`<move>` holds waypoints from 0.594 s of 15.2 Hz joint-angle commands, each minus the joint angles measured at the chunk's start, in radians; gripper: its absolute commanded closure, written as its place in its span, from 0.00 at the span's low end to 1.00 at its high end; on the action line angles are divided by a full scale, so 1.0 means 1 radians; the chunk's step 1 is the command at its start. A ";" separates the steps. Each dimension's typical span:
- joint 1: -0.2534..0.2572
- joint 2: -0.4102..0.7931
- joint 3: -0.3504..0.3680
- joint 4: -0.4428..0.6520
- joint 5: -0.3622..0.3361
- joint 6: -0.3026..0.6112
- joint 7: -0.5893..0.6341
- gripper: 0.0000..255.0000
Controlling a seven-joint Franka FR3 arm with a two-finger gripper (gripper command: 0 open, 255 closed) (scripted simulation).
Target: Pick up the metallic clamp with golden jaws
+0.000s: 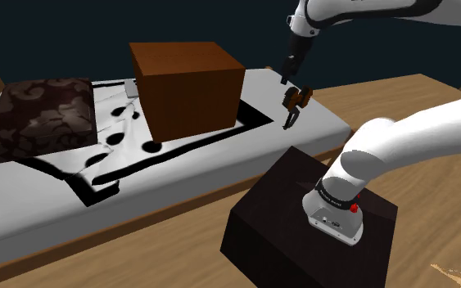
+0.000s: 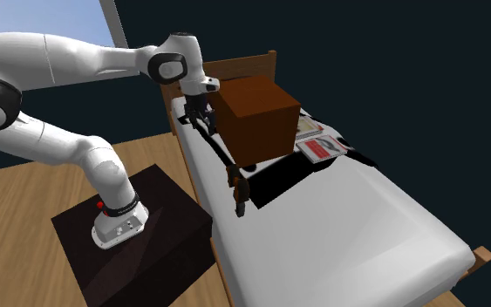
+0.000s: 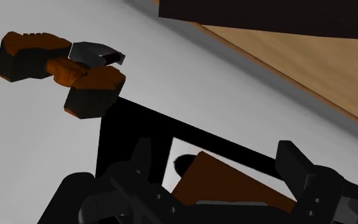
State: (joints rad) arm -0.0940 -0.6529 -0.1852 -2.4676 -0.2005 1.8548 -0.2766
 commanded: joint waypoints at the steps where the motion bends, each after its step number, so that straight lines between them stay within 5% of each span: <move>1: -0.019 0.037 -0.026 -0.008 -0.040 0.036 -0.029 0.00; 9: -0.085 0.239 -0.122 0.015 -0.179 0.196 -0.115 0.00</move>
State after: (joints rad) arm -0.1714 -0.4317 -0.2995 -2.4560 -0.3620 2.0385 -0.3830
